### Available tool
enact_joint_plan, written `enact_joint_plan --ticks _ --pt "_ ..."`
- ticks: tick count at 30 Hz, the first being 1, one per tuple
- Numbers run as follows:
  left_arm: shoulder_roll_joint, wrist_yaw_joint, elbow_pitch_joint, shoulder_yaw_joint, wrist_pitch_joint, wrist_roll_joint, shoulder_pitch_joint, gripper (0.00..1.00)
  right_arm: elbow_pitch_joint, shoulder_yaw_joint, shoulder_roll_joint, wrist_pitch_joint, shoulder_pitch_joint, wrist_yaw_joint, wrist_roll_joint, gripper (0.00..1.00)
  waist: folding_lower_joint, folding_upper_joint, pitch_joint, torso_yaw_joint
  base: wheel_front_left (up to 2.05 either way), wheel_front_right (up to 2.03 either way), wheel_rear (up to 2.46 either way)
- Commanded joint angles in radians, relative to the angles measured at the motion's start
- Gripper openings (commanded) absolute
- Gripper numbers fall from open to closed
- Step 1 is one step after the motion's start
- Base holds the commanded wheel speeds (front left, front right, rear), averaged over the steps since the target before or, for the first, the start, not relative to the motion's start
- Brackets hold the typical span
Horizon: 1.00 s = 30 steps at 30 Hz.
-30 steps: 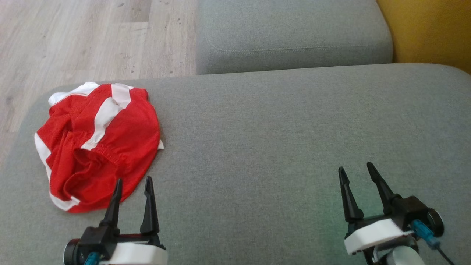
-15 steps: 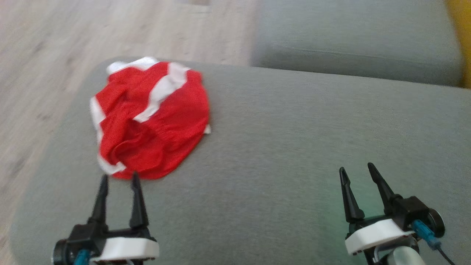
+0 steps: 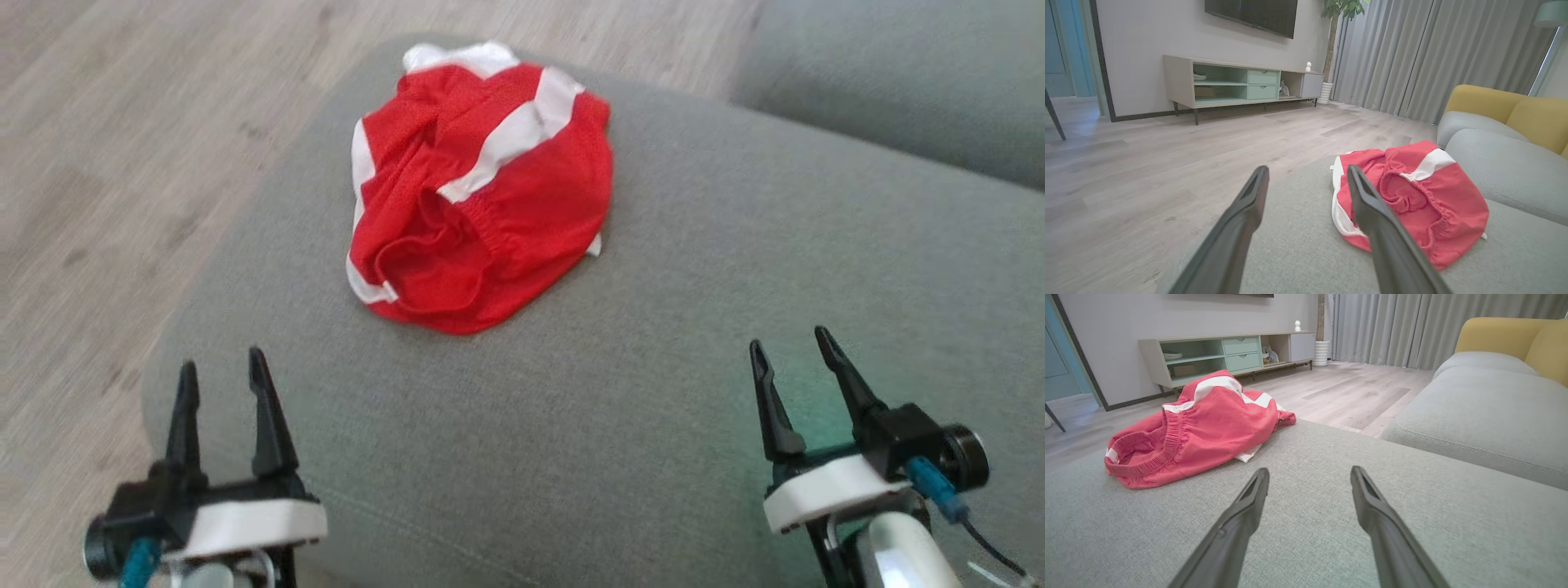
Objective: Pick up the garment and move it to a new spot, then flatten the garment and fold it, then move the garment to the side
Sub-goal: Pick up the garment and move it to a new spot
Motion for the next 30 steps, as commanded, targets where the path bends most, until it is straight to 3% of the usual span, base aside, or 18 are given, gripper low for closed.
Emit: enact_joint_plan --ticks 1,11,19,24,30 --pt "0.007 -0.008 -0.044 0.042 -0.010 0.008 -0.078 1.00 -0.031 0.023 -0.010 -0.011 -0.045 0.008 -0.018 1.00 0.0000 0.0000 0.056 0.027 0.00 0.00 0.00" --pt "0.032 -0.156 -0.006 0.108 -0.010 0.037 -0.368 1.00 -0.050 -0.015 -0.010 -0.011 -0.143 0.008 -0.155 1.00 0.0000 0.0000 0.266 -0.008 0.00 0.00 0.00" --pt "0.122 -0.165 0.204 -0.099 -0.010 -0.028 -0.691 1.00 -0.094 -0.067 -0.010 -0.011 -0.186 0.008 -0.262 1.00 0.0000 0.0000 0.394 -0.041 0.00 0.00 0.00" --pt "0.125 -0.165 0.382 -0.179 -0.010 -0.067 -0.804 1.00 -0.135 -0.082 -0.010 -0.011 -0.186 0.008 -0.294 1.00 0.0000 0.0000 0.429 -0.066 0.00 0.00 0.00" --pt "0.127 -0.165 0.719 -0.262 0.018 -0.072 -0.903 1.00 -0.187 -0.075 -0.010 -0.011 -0.189 0.008 -0.297 1.00 0.0000 0.0000 0.451 -0.114 0.00 0.00 0.00"
